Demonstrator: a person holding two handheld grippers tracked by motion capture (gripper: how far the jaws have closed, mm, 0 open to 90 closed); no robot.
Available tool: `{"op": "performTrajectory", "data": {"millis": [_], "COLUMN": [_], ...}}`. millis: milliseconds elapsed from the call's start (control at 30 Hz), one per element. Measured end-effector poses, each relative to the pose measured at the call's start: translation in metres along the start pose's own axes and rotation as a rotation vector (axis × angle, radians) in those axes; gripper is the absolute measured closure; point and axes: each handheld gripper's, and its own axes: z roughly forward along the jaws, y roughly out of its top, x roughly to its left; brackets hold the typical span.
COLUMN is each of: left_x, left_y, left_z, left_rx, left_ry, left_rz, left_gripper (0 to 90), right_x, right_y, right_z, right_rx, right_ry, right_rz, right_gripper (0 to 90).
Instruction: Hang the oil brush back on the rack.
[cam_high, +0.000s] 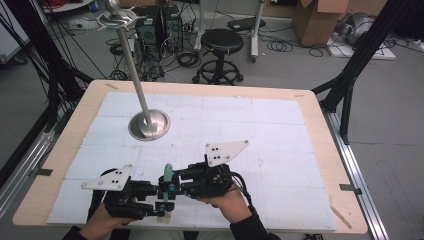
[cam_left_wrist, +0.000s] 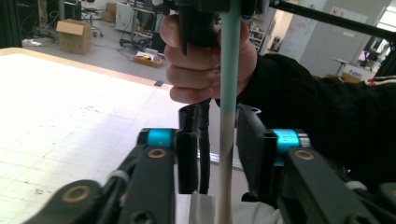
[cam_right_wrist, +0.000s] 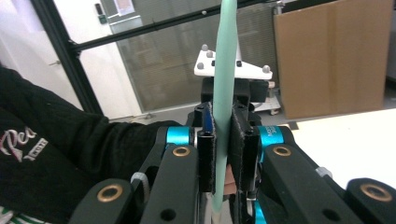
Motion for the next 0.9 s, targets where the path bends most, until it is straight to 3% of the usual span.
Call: {"op": "performTrajectory", "data": {"millis": [200, 433, 567, 633, 700, 767, 900], "left_x": [-0.0012, -0.0021, -0.0021, -0.0017, -0.0013, -0.0009, -0.001], "left_y": [-0.0005, 0.0005, 0.0021, 0.0025, 0.0026, 0.0027, 0.0024], "left_z": [0.0002, -0.001, -0.0028, -0.0042, -0.0054, -0.006, -0.0065], "left_rx": [0.009, 0.017, 0.015, 0.01, 0.001, -0.005, -0.006], "left_ry": [0.008, 0.04, 0.08, 0.105, 0.127, 0.149, 0.213], "left_rz": [0.021, 0.03, 0.033, 0.024, 0.02, 0.019, 0.021], "left_gripper": [83.5, 84.4, 84.5, 84.5, 84.5, 84.5, 84.5], "right_x": [-0.0003, -0.0002, -0.0018, -0.0014, -0.0007, 0.0024, 0.0078], "right_y": [-0.0003, -0.0004, -0.0006, -0.0005, -0.0001, 0.0005, 0.0027], "right_z": [0.0004, 0.0016, 0.0008, 0.0003, -0.001, -0.0017, -0.0019], "right_rx": [0.004, 0.001, -0.016, -0.029, -0.043, -0.056, -0.07], "right_ry": [-0.002, -0.015, -0.035, -0.095, -0.144, -0.222, -0.338], "right_rz": [0.002, -0.006, 0.02, 0.033, 0.034, 0.009, -0.034], "right_gripper": [82.6, 82.6, 79.2, 60.7, 56.4, 47.1, 39.4]}}
